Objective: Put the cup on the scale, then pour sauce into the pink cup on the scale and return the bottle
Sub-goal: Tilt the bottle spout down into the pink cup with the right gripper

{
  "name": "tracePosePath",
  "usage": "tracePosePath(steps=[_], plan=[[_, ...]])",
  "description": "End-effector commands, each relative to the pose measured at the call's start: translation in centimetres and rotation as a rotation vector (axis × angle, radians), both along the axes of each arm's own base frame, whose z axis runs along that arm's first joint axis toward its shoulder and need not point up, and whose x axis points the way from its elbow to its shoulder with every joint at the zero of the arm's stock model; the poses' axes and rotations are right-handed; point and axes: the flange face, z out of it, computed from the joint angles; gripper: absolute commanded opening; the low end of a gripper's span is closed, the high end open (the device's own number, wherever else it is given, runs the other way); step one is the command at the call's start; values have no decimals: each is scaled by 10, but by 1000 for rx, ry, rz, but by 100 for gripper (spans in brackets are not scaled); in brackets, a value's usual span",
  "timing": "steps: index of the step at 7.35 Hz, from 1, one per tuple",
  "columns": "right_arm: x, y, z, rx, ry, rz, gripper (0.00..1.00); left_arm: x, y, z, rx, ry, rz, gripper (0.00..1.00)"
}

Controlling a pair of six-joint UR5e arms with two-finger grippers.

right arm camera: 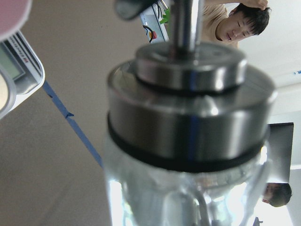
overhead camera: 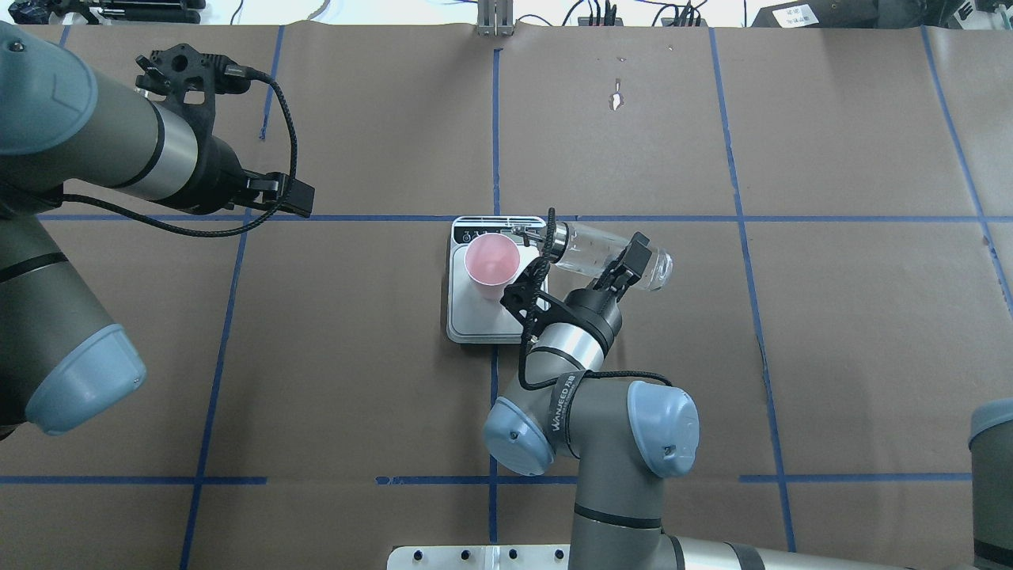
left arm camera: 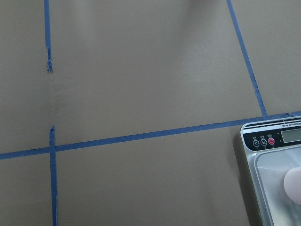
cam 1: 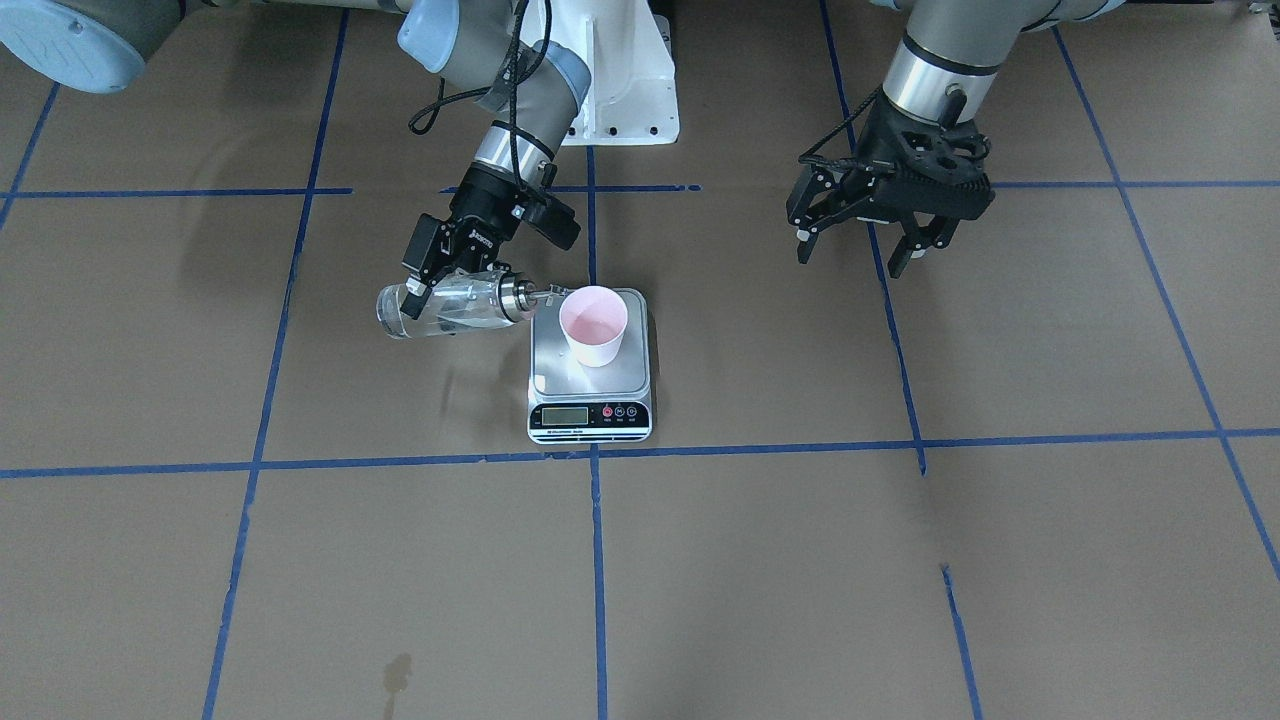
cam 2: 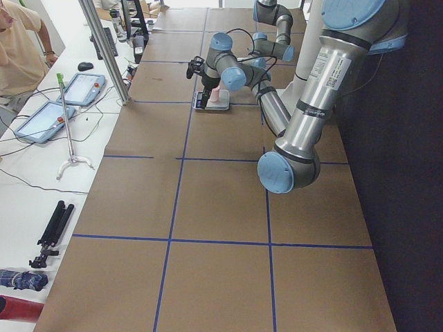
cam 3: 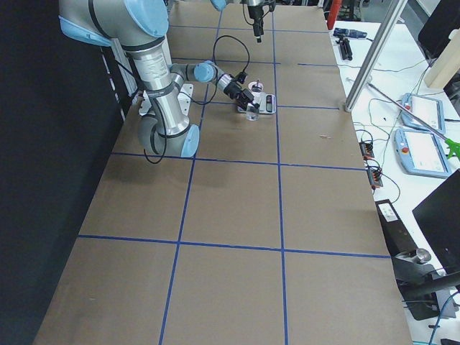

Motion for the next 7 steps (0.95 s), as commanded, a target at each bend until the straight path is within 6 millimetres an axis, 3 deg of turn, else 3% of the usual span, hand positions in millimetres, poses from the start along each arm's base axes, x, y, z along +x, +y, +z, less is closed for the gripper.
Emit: tracePosePath(steps=[1, 3, 7], plan=[[-3, 3, -7, -5, 74, -9, 0, 0, 0, 1, -3, -3, 0, 100], [-23, -1, -2, -11, 131, -10, 0, 0, 0, 1, -4, -2, -1, 100], [-23, -3, 1, 4, 183, -11, 0, 0, 0, 1, -5, 0, 0, 100]])
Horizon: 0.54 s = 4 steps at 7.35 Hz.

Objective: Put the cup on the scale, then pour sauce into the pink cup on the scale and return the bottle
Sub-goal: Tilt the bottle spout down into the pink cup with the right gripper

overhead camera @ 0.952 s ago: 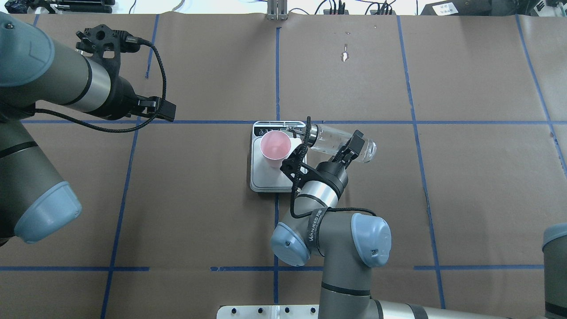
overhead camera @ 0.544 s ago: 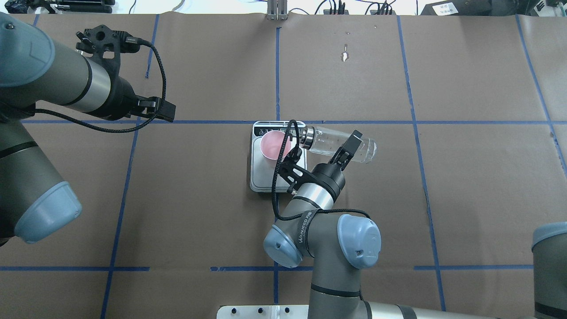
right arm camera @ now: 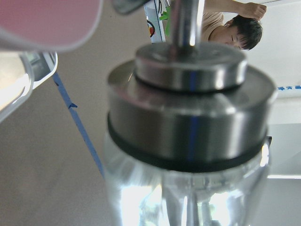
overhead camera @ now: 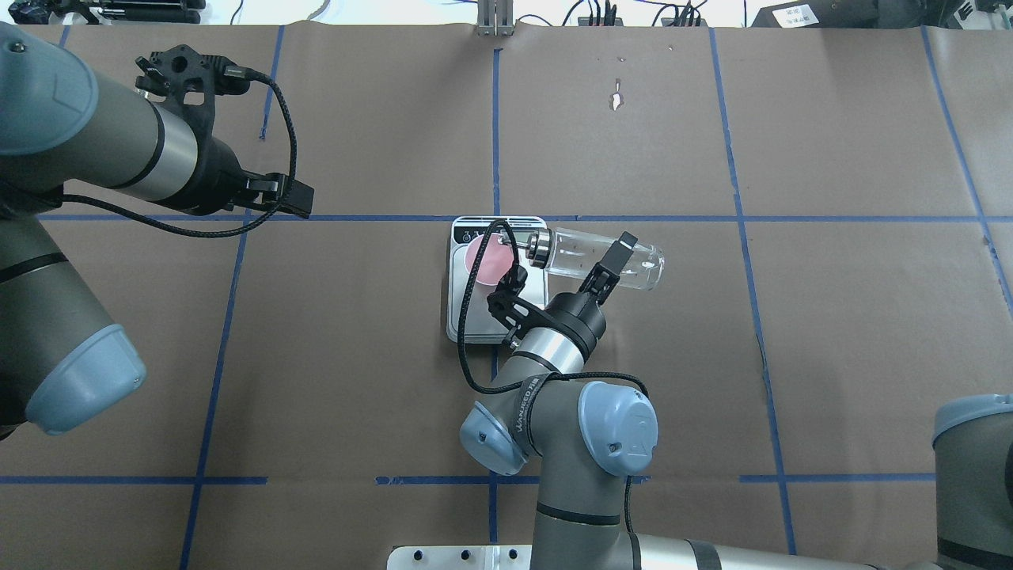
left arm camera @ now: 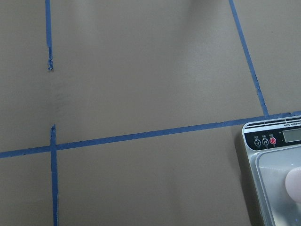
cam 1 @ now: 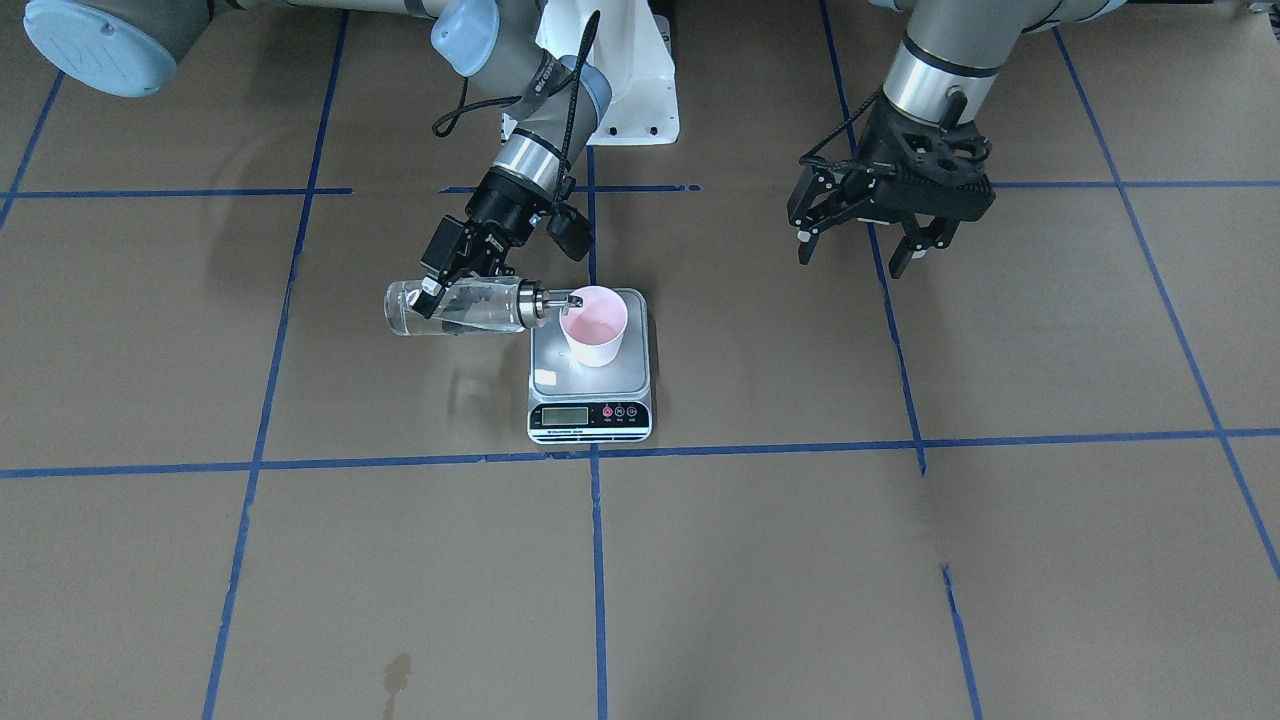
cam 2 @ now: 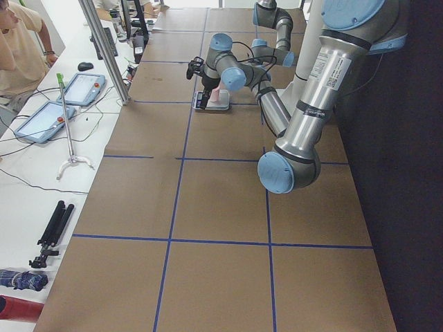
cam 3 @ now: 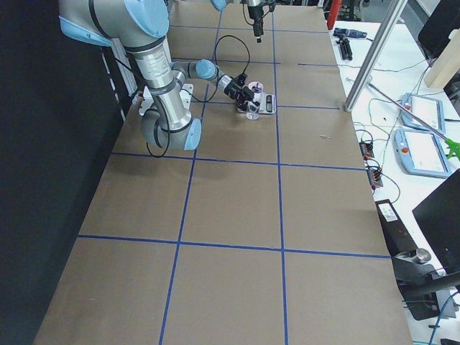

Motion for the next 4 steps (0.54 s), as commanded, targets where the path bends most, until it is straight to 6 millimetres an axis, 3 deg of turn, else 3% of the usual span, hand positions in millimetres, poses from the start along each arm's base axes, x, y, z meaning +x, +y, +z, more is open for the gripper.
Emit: tracePosePath(steps=[1, 4], plan=[[1, -1, -1, 3, 33, 0, 0, 0, 0, 0, -1, 1, -1, 100], [6, 0, -1, 5, 117, -4, 0, 1, 0, 0, -3, 1, 0, 100]])
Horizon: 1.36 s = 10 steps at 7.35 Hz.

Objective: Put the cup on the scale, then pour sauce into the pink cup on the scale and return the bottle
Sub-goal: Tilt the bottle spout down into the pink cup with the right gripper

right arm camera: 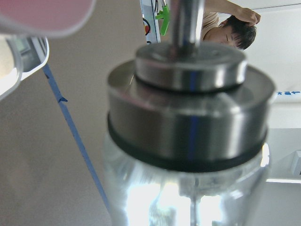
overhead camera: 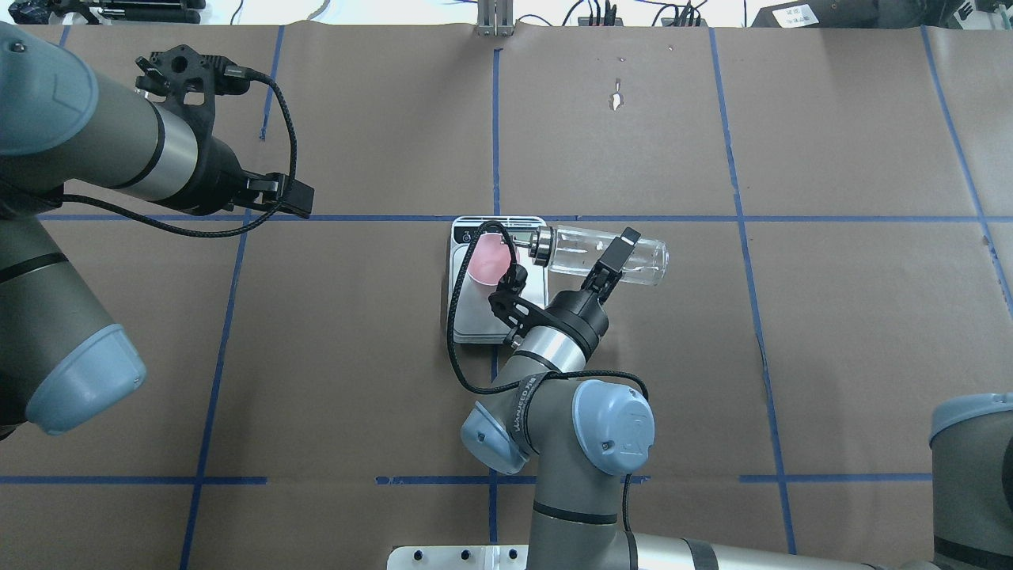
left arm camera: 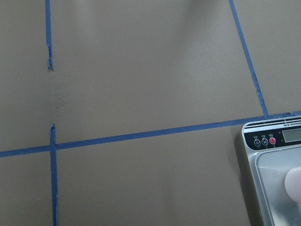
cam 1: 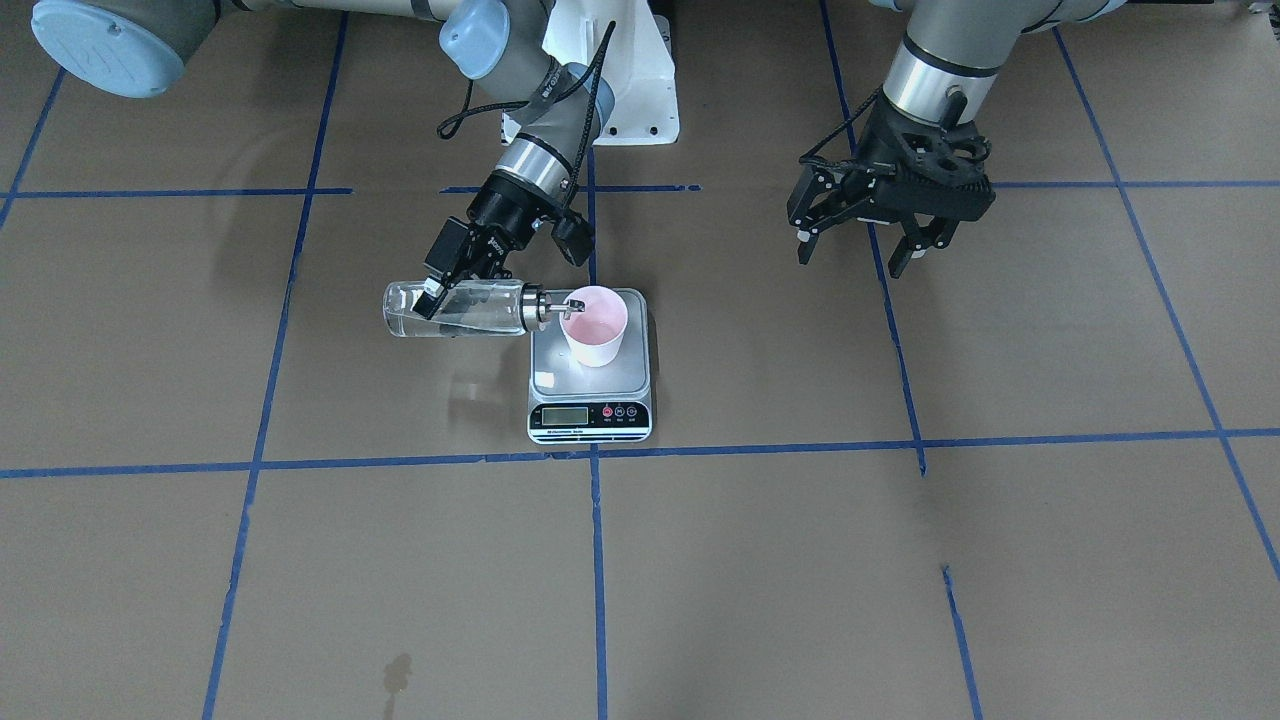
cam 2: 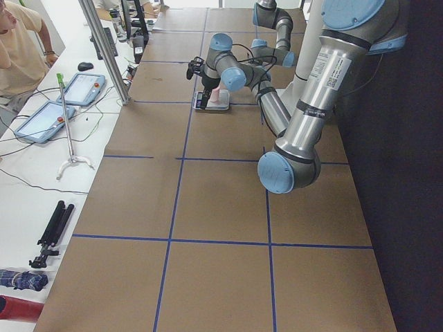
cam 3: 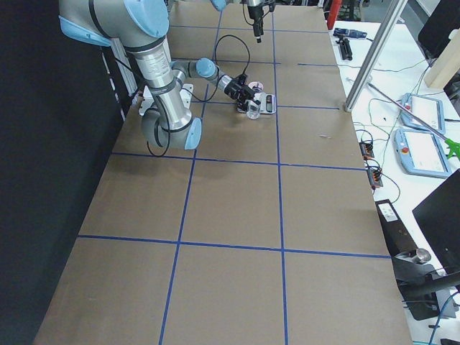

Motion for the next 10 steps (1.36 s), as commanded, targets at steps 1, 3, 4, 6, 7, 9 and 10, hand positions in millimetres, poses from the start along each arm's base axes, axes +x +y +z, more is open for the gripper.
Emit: tracePosePath(steps=[1, 3, 4, 6, 7, 9, 10], plan=[[5, 1, -1, -11, 84, -2, 0, -1, 1, -2, 2, 4, -2, 100], [10, 2, -2, -22, 140, -2, 0, 0, 1, -2, -2, 7, 0, 100], [11, 3, -8, -24, 162, -3, 0, 1, 3, -2, -8, 11, 12, 100], [13, 2, -16, -21, 190, -5, 0, 1, 2, -1, -9, 10, 12, 100], [13, 2, -16, -11, 196, -7, 0, 1, 2, 0, -10, 9, 12, 100], [15, 1, -15, -15, 214, -6, 0, 1, 2, 0, -10, 9, 12, 100], [19, 0, -12, -21, 240, -3, 0, 0, 2, -2, -10, 12, 11, 100]])
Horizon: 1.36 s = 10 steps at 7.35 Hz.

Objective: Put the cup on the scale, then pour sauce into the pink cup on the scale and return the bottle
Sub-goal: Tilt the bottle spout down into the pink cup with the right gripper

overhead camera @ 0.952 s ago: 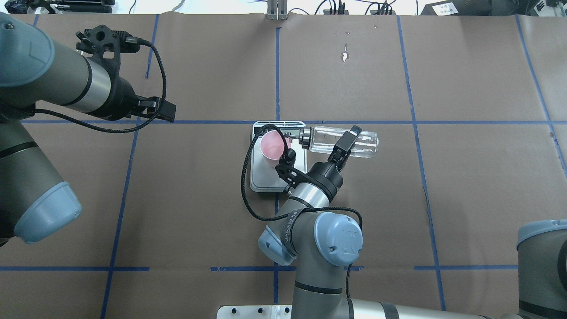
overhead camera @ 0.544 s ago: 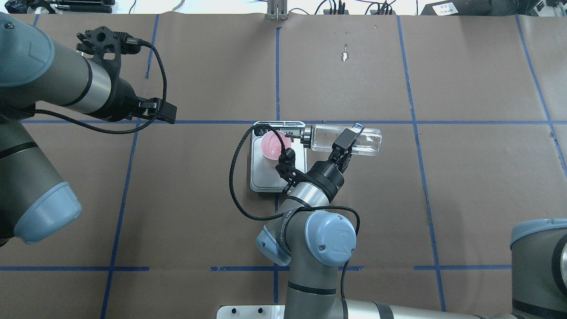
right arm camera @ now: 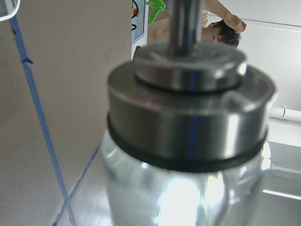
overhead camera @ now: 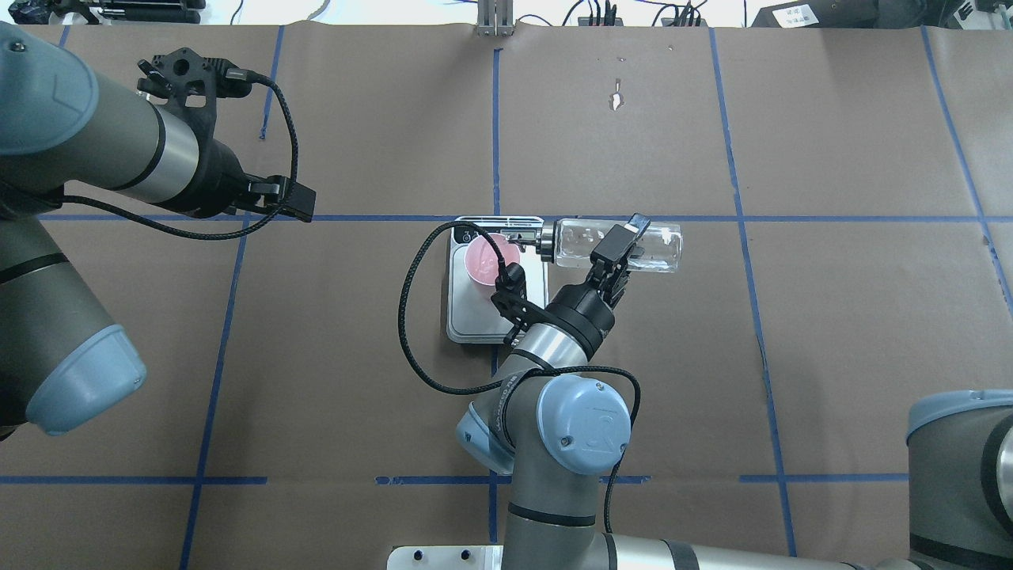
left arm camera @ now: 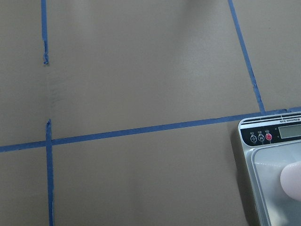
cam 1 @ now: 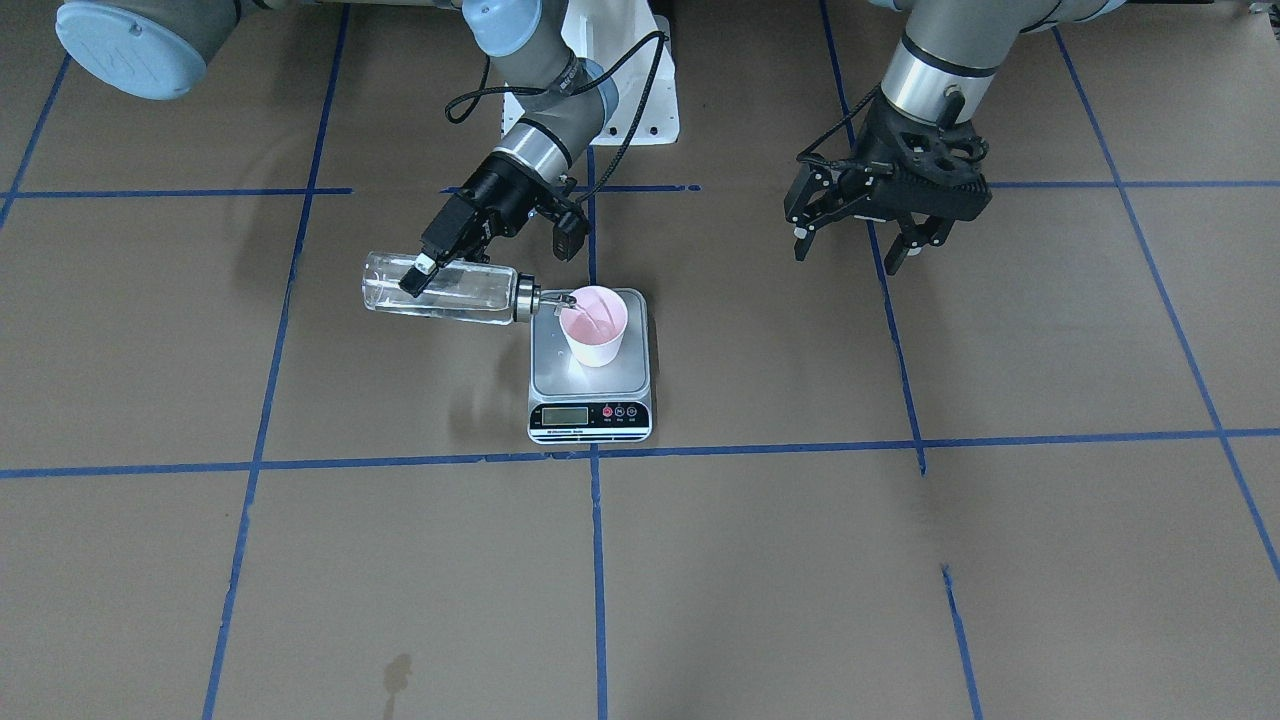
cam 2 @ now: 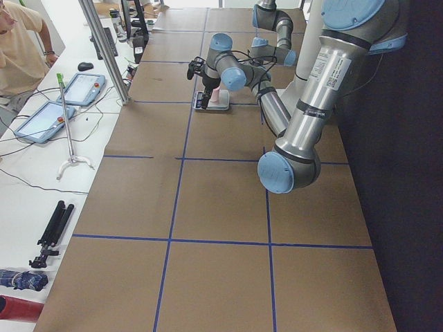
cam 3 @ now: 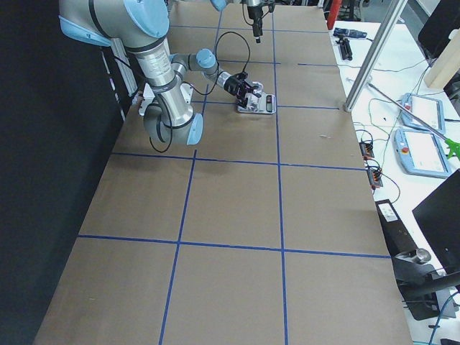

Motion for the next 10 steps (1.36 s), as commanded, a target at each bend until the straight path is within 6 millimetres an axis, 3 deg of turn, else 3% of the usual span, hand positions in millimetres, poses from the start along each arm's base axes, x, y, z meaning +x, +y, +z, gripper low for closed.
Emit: tracePosePath(steps=[1, 7, 10], plan=[[6, -2, 3, -8, 45, 7, 0, -1, 0, -1, 0, 2, -1, 100], [12, -2, 0, -3, 64, 13, 0, 0, 2, -1, -10, 10, 15, 100], [34, 3, -29, 31, -90, 50, 0, -1, 3, -3, -6, 15, 14, 100]])
